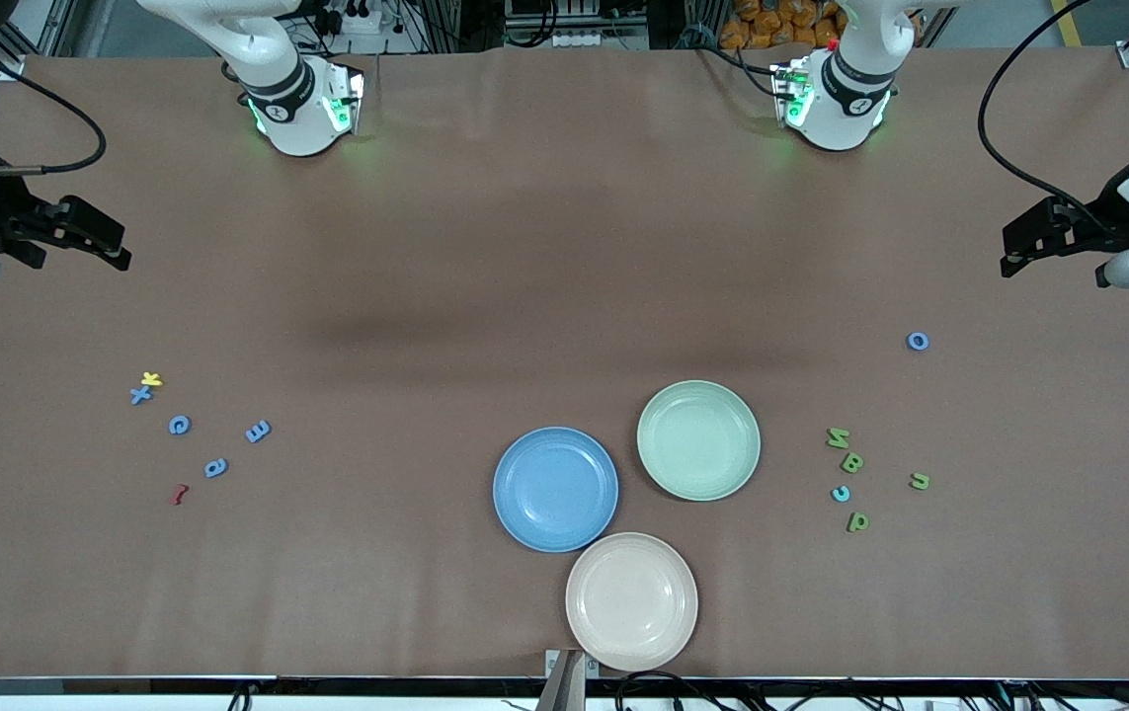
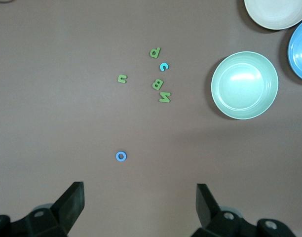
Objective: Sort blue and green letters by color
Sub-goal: 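Lower the left gripper to the green letters while the right gripper reaches the blue letters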
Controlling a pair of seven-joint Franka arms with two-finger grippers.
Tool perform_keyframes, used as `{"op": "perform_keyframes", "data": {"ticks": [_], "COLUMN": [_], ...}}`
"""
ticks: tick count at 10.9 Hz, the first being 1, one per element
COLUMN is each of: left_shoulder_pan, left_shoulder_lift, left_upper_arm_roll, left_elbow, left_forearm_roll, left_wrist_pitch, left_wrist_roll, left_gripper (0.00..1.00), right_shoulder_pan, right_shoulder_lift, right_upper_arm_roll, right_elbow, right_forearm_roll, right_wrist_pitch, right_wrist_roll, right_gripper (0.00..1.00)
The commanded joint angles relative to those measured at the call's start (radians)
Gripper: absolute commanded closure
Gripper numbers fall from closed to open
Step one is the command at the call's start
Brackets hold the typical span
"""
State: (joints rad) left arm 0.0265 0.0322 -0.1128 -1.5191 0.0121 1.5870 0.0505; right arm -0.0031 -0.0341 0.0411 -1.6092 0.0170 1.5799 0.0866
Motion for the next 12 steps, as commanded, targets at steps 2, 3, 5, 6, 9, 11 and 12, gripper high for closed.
{"op": "perform_keyframes", "data": {"ticks": [2,3,5,6,9,11,12], "left_shoulder_pan": [0.003,0.004,0.001,0.001,-0.002,-0.002,-0.002], "left_shoulder_lift": [0.003,0.008,0.027,0.043,0.119,0.173,0.202], "left_upper_arm_roll": [-0.004,-0.004,-0.004,-0.004,-0.004,-0.004,-0.002], "left_elbow": [0.002,0.002,0.002,0.002,0.007,0.007,0.008], "left_forearm_roll": [-0.018,-0.018,-0.014,-0.011,-0.004,-0.003,-0.001], "left_wrist_pitch": [0.008,0.008,0.008,0.008,0.053,0.108,0.132], "left_wrist_roll": [-0.021,-0.018,-0.018,-0.018,-0.020,-0.018,-0.018], "left_gripper": [0.00,0.00,0.00,0.00,0.00,0.00,0.00], "right_shoulder_pan": [-0.015,-0.015,-0.015,-0.015,-0.028,-0.032,-0.038], "right_shoulder_lift": [-0.009,-0.009,-0.009,-0.006,0.008,0.046,0.072], "right_upper_arm_roll": [0.008,0.008,0.008,0.008,0.006,0.006,0.006], "right_elbow": [-0.005,-0.005,-0.005,-0.006,-0.081,-0.139,-0.171], "right_forearm_roll": [0.008,0.008,0.008,0.008,0.006,0.006,0.005], "right_wrist_pitch": [0.003,0.005,0.005,0.006,0.089,0.185,0.245], "right_wrist_roll": [-0.005,-0.005,-0.007,-0.007,-0.013,-0.024,-0.022], "right_gripper": [0.00,0.00,0.00,0.00,0.00,0.00,0.00]}}
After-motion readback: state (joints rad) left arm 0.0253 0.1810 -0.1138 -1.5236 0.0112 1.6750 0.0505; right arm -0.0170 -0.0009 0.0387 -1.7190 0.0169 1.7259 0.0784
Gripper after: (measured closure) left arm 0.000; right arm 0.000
